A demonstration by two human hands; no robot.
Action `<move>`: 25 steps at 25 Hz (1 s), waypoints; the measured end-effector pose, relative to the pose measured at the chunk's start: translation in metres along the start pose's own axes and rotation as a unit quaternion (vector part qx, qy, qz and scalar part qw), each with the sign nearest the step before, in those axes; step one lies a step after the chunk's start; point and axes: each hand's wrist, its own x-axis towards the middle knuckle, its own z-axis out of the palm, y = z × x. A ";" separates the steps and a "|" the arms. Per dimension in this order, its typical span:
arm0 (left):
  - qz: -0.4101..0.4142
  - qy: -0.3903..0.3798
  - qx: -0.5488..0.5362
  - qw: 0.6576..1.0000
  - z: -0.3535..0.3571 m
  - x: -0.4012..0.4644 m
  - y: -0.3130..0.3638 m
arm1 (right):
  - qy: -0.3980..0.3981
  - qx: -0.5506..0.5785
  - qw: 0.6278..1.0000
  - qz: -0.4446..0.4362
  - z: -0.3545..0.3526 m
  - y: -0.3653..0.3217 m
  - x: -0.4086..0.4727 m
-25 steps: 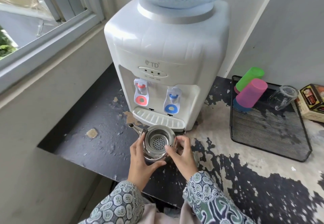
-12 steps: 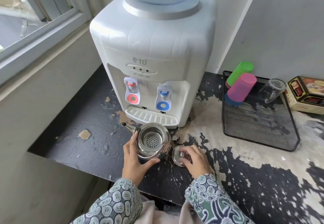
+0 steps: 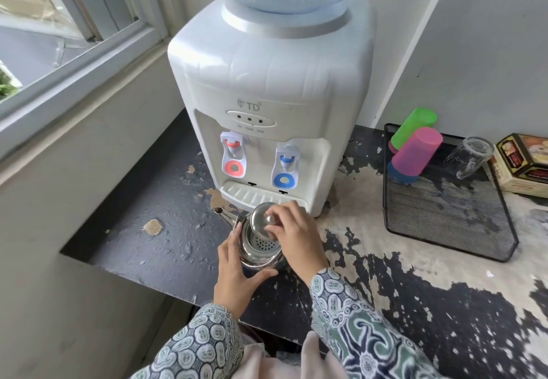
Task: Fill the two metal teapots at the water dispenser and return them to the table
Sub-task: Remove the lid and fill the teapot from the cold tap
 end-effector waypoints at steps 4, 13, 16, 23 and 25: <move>-0.007 0.012 0.032 0.999 0.000 -0.003 0.004 | -0.056 -0.061 0.996 -0.021 0.013 0.000 -0.002; -0.011 0.002 0.084 0.996 -0.001 -0.004 0.000 | -0.138 -0.086 0.986 -0.020 0.006 -0.011 0.000; 0.001 0.009 0.113 0.994 -0.004 -0.003 -0.002 | -0.167 -0.080 0.983 -0.001 0.003 -0.011 0.002; 0.067 0.069 0.234 0.968 -0.010 0.008 -0.008 | -0.248 -0.048 0.967 0.030 -0.005 -0.007 0.016; 0.132 0.070 0.286 0.947 -0.017 0.016 -0.007 | -0.258 -0.005 0.965 0.051 -0.008 -0.005 0.017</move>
